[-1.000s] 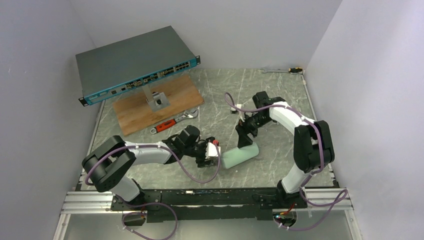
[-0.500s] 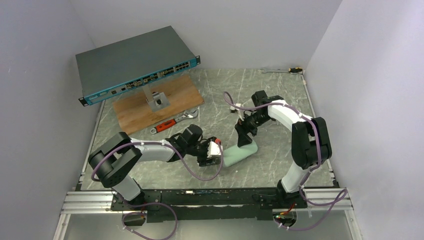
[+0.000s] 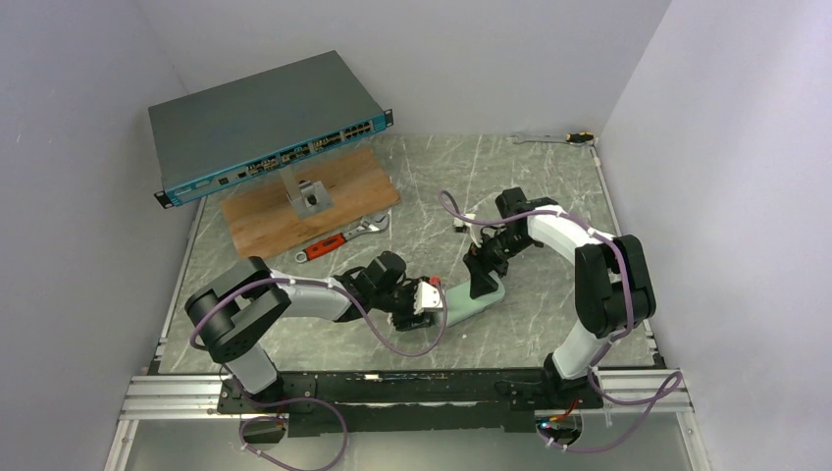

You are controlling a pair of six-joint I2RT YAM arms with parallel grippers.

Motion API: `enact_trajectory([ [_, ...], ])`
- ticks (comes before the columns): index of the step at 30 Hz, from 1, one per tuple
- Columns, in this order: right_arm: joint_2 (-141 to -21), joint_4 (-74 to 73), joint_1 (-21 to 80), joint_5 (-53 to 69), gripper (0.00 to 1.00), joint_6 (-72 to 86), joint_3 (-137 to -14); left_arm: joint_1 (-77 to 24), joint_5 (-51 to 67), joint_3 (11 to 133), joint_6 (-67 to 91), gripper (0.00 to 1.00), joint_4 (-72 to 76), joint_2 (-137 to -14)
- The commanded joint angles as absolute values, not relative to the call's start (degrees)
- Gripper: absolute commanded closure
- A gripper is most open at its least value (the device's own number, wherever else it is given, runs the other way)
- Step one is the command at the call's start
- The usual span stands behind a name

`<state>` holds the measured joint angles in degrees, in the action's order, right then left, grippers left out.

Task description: Open the umbrella

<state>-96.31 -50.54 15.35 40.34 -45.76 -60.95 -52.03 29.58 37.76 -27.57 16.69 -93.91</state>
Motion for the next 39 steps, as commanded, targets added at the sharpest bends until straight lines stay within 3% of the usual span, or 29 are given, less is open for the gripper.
enact_trajectory([
  [1,-95.12,-46.61,15.61,37.09,0.23,-46.22,-58.68,-52.84,26.08,39.67,-23.77,0.44,20.56,-94.58],
  [11,-96.47,-45.55,15.64,38.09,0.45,-41.88,-58.07,-52.82,25.35,37.95,-18.50,0.45,25.52,-93.41],
  [16,-95.95,-45.17,15.64,38.41,0.60,-41.77,-57.18,-52.82,25.35,37.61,-18.51,0.80,25.55,-92.74],
  [21,-95.62,-44.27,15.55,38.05,0.78,-41.47,-56.25,-52.85,26.08,35.96,-20.71,0.99,24.69,-90.93],
  [24,-95.19,-42.80,15.37,37.04,1.00,-40.16,-55.34,-52.88,26.67,35.28,-20.99,1.00,23.30,-89.36],
  [39,-92.57,-33.06,10.51,35.33,1.00,-27.40,-51.25,-59.16,26.07,31.44,-14.40,1.00,20.35,-86.93],
])
